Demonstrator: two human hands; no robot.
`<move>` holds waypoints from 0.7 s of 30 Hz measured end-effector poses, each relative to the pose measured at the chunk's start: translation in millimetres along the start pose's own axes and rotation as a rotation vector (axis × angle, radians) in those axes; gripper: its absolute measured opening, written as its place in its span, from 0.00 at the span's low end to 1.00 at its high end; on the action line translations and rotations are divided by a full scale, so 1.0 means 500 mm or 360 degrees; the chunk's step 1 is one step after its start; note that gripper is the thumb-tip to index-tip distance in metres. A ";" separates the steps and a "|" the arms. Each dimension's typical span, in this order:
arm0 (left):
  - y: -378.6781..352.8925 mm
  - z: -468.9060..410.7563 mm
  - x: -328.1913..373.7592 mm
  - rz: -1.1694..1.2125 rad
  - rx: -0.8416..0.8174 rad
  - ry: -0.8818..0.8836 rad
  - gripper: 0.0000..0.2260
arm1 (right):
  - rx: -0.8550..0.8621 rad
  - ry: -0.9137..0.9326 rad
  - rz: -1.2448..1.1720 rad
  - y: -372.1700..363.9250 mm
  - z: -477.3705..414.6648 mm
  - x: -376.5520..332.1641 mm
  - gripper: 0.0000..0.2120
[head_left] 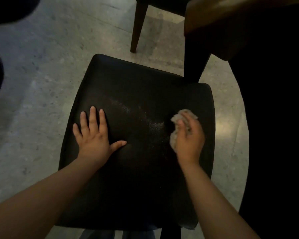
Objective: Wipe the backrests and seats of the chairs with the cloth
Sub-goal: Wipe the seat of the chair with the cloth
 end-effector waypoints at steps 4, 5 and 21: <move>-0.007 -0.002 -0.001 -0.0014 0.0033 -0.0003 0.54 | 0.0280 0.0044 0.0249 0.083 -0.087 0.027 0.15; -0.008 -0.002 -0.001 -0.0020 0.0041 0.0000 0.54 | 0.0328 0.0022 0.0318 0.097 -0.107 0.036 0.16; -0.010 -0.005 -0.003 -0.0044 0.0019 -0.0004 0.54 | 0.0112 0.0057 0.0208 0.026 0.003 0.013 0.15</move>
Point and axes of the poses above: each hand's wrist, its own z-axis away from the middle knuckle, its own y-axis out of the back of the hand, x = y × z, the point moved 1 cm from there along -z, towards the middle knuckle, and after that the axes turned 9 degrees about -z, right-handed, at the moved point
